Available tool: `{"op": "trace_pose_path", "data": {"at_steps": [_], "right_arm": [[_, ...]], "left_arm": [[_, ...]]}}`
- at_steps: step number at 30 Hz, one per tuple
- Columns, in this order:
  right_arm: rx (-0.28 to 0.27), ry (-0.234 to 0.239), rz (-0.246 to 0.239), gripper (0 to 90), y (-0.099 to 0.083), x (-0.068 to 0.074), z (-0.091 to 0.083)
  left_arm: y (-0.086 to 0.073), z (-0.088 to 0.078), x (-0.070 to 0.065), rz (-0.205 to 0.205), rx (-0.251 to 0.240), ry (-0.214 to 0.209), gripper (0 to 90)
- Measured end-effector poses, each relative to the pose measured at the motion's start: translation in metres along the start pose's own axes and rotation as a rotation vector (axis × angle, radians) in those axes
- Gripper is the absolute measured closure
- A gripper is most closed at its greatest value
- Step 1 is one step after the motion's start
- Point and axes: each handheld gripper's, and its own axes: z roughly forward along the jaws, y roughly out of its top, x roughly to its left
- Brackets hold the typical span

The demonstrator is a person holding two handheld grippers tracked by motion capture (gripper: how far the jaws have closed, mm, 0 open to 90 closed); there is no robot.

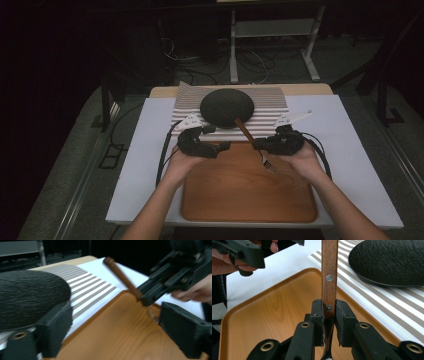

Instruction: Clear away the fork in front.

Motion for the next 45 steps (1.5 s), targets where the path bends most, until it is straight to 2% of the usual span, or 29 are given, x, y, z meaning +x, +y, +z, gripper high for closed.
{"op": "trace_pose_path", "data": {"at_steps": [5, 9, 10, 13, 21, 22, 24, 27, 32, 38, 45], "right_arm": [[-0.005, 0.017, -0.018, 76.8, 0.002, 0.009, 0.006], [-0.005, 0.03, -0.036, 76.8, 0.004, 0.017, 0.011], [-0.007, 0.035, -0.043, 76.8, 0.004, 0.021, 0.014], [-0.013, 0.041, -0.048, 76.8, 0.005, 0.023, 0.017], [-0.03, 0.053, -0.071, 76.7, 0.006, 0.034, 0.024], [-0.03, 0.053, -0.071, 76.7, 0.006, 0.034, 0.024], [-0.041, 0.053, -0.08, 76.8, 0.007, 0.037, 0.026], [-0.047, 0.056, -0.083, 76.7, 0.008, 0.038, 0.026], [-0.05, 0.048, -0.087, 76.7, 0.008, 0.041, 0.028], [-0.051, 0.043, -0.096, 76.8, 0.009, 0.044, 0.029], [-0.059, 0.052, -0.101, 76.7, 0.011, 0.046, 0.029]], "left_arm": [[-0.001, 0.002, -0.004, 0.003, -0.009, -0.004, 22.7], [-0.001, 0.004, -0.007, -0.011, -0.014, -0.003, 27.5], [-0.001, 0.005, -0.008, -0.018, -0.021, -0.019, 29.9], [-0.002, 0.006, -0.01, -0.026, -0.022, -0.021, 32.3], [-0.002, 0.011, -0.014, -0.026, -0.027, -0.034, 49.4], [-0.003, 0.011, -0.014, -0.031, -0.028, -0.036, 49.4], [-0.004, 0.012, -0.013, -0.043, -0.039, -0.036, 56.3], [-0.005, 0.012, -0.013, -0.049, -0.038, -0.037, 61.1], [-0.005, 0.011, -0.014, -0.053, -0.049, -0.044, 67.0], [-0.003, 0.01, -0.016, -0.057, -0.062, -0.079, 73.0], [0.0, 0.009, -0.018, -0.051, -0.061, -0.096, 75.9]]}}
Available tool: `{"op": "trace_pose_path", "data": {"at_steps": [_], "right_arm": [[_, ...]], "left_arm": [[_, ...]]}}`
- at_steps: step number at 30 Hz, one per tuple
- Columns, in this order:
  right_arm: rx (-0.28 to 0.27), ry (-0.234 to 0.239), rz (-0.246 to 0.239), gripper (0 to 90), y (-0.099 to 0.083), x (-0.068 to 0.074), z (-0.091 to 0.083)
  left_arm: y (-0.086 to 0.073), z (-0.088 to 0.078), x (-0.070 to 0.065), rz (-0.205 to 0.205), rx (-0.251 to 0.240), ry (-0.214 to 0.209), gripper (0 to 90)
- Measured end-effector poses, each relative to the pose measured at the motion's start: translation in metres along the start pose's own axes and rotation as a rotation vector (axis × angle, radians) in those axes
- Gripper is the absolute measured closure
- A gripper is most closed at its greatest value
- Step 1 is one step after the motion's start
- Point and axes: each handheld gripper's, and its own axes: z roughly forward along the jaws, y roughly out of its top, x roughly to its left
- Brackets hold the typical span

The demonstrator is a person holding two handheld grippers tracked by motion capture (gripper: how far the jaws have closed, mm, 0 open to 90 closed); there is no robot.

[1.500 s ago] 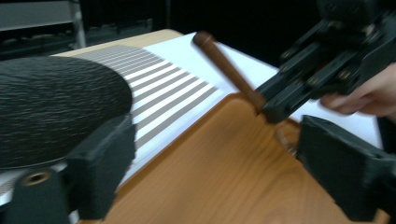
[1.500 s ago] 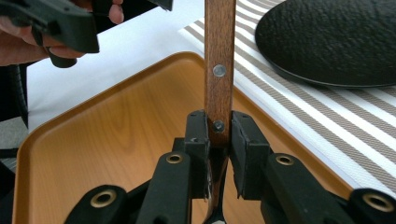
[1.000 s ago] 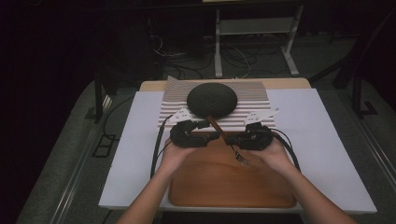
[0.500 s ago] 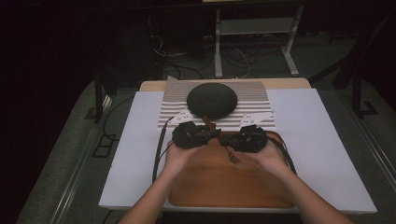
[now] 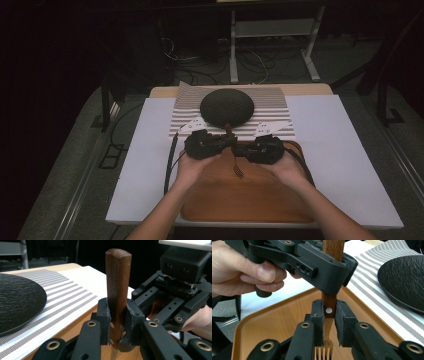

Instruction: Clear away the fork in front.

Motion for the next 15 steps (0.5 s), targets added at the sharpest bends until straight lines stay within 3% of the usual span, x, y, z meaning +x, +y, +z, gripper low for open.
{"op": "trace_pose_path", "data": {"at_steps": [4, 8, 9, 10, 11, 12, 13, 15], "right_arm": [[-0.008, 0.013, -0.006, 75.2, 0.0, 0.0, -0.001], [0.009, 0.003, -0.022, 65.5, -0.001, -0.001, 0.0], [0.008, 0.007, -0.014, 57.5, -0.002, -0.004, 0.0], [0.008, 0.007, -0.014, 57.5, -0.002, -0.004, 0.0], [0.017, 0.01, -0.003, 48.8, -0.004, -0.007, 0.0], [0.017, 0.01, -0.003, 48.8, -0.004, -0.007, 0.0], [0.019, -0.005, 0.013, 40.0, -0.006, -0.009, -0.002], [0.026, -0.011, 0.025, 37.1, -0.007, -0.011, -0.002]], "left_arm": [[0.003, -0.002, -0.001, 0.012, 0.007, -0.008, 76.7], [0.005, -0.006, -0.001, 0.015, 0.011, -0.016, 77.3], [0.007, -0.009, 0.0, 0.029, 0.02, 0.0, 77.6], [0.007, -0.009, 0.0, 0.029, 0.02, 0.0, 77.8], [0.009, -0.011, 0.001, 0.027, 0.031, 0.005, 78.2], [0.009, -0.011, 0.001, 0.027, 0.031, 0.005, 78.7], [0.01, -0.013, 0.002, 0.022, 0.04, 0.001, 79.5], [0.012, -0.016, 0.003, 0.03, 0.05, 0.009, 80.9]]}}
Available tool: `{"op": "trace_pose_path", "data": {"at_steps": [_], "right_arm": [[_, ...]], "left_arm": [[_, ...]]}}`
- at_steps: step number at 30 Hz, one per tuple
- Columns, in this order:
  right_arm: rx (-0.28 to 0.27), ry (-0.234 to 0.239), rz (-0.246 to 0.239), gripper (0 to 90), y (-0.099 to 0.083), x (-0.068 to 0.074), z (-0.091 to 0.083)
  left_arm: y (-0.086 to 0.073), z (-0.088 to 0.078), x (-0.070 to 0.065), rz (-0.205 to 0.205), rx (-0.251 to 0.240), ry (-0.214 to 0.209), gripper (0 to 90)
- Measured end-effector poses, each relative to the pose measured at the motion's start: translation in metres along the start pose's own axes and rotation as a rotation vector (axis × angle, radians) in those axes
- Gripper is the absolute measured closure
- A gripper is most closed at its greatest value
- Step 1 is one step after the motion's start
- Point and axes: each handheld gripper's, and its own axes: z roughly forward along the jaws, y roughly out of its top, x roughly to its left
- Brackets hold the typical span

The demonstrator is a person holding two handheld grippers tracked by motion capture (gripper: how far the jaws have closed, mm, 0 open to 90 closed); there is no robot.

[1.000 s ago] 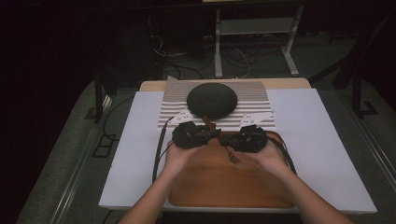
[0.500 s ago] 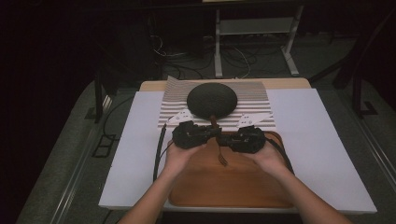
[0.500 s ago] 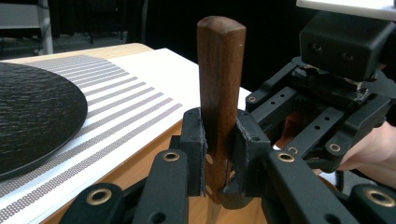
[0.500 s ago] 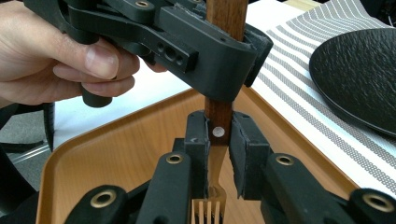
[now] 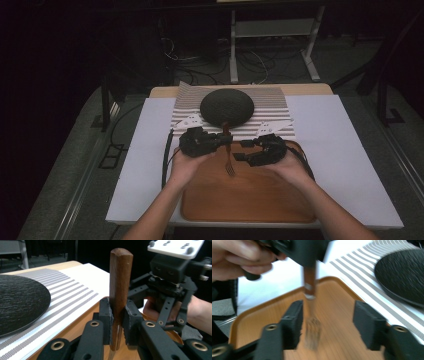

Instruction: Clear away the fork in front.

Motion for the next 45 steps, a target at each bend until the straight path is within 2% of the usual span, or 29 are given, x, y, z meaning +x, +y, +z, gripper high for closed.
{"op": "trace_pose_path", "data": {"at_steps": [2, 3, 4, 5, 6, 8, 10, 11, 12, 13, 16, 17, 18, 24, 27, 34, 37, 41, 45], "right_arm": [[-0.003, -0.01, 0.021, 31.6, -0.005, -0.006, -0.005], [-0.003, -0.01, 0.021, 31.6, -0.005, -0.006, -0.005], [-0.004, -0.042, 0.016, 24.6, -0.009, -0.009, -0.009], [-0.004, -0.042, 0.016, 24.6, -0.009, -0.009, -0.009], [0.0, -0.089, 0.002, 19.8, -0.014, -0.012, -0.015], [0.0, -0.095, 0.003, 17.9, -0.016, -0.013, -0.018], [-0.005, -0.11, 0.031, 13.8, -0.028, -0.021, -0.027], [-0.005, -0.11, 0.031, 13.8, -0.028, -0.021, -0.027], [0.001, -0.139, 0.027, 13.4, -0.036, -0.024, -0.033], [0.001, -0.139, 0.027, 13.4, -0.036, -0.024, -0.033], [-0.035, -0.168, 0.041, 4.9, -0.052, -0.029, -0.046], [-0.035, -0.168, 0.041, 4.9, -0.052, -0.029, -0.046], [-0.035, -0.173, 0.061, 3.8, -0.061, -0.031, -0.053], [-0.016, -0.213, 0.053, 1.6, -0.079, -0.032, -0.069], [-0.019, -0.209, 0.058, 1.5, -0.083, -0.031, -0.073], [-0.015, -0.243, 0.062, 1.4, -0.105, -0.026, -0.093], [0.011, -0.268, 0.053, 1.4, -0.114, -0.023, -0.098], [0.015, -0.265, 0.065, 1.4, -0.122, -0.021, -0.103], [0.023, -0.263, 0.064, 1.3, -0.122, -0.023, -0.101]], "left_arm": [[0.0, -0.006, 0.003, -0.001, -0.006, 0.002, 81.3], [0.0, -0.006, 0.003, -0.001, -0.006, 0.002, 81.2], [0.001, -0.009, 0.004, 0.005, -0.009, 0.004, 81.1], [0.001, -0.012, 0.006, 0.008, -0.015, 0.009, 81.1], [0.002, -0.019, 0.008, 0.009, -0.019, 0.007, 81.0], [0.002, -0.023, 0.009, 0.012, -0.022, 0.001, 80.9], [0.003, -0.033, 0.013, 0.011, -0.028, -0.011, 80.9], [0.003, -0.033, 0.013, 0.011, -0.028, -0.011, 80.8], [0.003, -0.04, 0.016, 0.007, -0.023, -0.023, 80.8], [0.003, -0.04, 0.016, 0.007, -0.023, -0.023, 80.8], [0.002, -0.049, 0.02, 0.007, -0.007, -0.03, 80.8], [0.002, -0.052, 0.021, 0.002, -0.008, -0.032, 80.8], [0.002, -0.056, 0.022, -0.004, -0.006, -0.039, 80.7], [0.0, -0.071, 0.024, -0.015, 0.003, -0.038, 80.6], [-0.001, -0.076, 0.025, -0.021, 0.01, -0.036, 80.5], [-0.01, -0.092, 0.023, -0.048, 0.015, -0.037, 80.4], [-0.013, -0.096, 0.022, -0.058, 0.015, -0.035, 80.4], [-0.016, -0.1, 0.018, -0.067, 0.026, -0.046, 80.4], [-0.021, -0.099, 0.015, -0.078, 0.044, -0.058, 80.2]]}}
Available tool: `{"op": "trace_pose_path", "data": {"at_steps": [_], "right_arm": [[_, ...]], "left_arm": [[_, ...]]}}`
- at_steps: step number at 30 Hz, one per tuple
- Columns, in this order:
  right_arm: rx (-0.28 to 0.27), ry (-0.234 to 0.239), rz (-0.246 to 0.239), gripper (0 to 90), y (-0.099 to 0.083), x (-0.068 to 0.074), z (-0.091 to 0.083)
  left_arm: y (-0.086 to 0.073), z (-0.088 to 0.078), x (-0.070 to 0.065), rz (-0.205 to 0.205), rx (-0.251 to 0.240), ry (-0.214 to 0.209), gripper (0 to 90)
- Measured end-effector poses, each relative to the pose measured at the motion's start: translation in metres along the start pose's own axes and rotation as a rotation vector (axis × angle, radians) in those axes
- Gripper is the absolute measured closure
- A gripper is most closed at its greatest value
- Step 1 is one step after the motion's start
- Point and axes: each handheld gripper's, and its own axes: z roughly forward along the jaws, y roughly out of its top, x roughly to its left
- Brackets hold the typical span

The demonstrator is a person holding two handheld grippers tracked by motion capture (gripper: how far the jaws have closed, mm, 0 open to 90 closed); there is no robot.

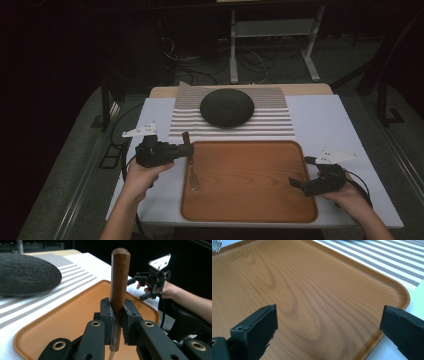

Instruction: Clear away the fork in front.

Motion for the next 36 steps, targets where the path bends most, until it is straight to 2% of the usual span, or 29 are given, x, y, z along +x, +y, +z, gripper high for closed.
{"op": "trace_pose_path", "data": {"at_steps": [8, 12, 18, 22, 23, 27, 29, 36], "right_arm": [[-0.003, -0.001, -0.008, 1.3, 0.001, 0.0, 0.0], [-0.004, 0.0, -0.007, 1.3, 0.001, 0.0, 0.0], [-0.003, 0.002, -0.007, 1.2, 0.001, 0.0, 0.001], [-0.005, 0.004, -0.008, 1.3, 0.002, 0.0, 0.001], [-0.005, 0.005, -0.008, 1.3, 0.002, 0.0, 0.001], [-0.005, 0.007, -0.009, 1.3, 0.002, 0.0, 0.002], [-0.006, 0.008, -0.009, 1.3, 0.002, 0.0, 0.001], [-0.005, 0.009, -0.009, 1.3, 0.002, 0.0, 0.002]], "left_arm": [[-0.006, 0.014, 0.004, 0.008, 0.062, 0.015, 79.5], [-0.006, 0.018, 0.006, 0.009, 0.052, 0.01, 79.6], [-0.008, 0.029, 0.018, 0.018, 0.055, 0.064, 77.4], [-0.009, 0.035, 0.022, 0.015, 0.068, 0.084, 75.9], [-0.012, 0.04, 0.024, 0.012, 0.08, 0.101, 73.8], [-0.018, 0.048, 0.03, -0.012, 0.096, 0.113, 73.5], [-0.023, 0.056, 0.034, -0.026, 0.127, 0.116, 73.2], [-0.033, 0.072, 0.037, -0.059, 0.17, 0.099, 72.0]]}}
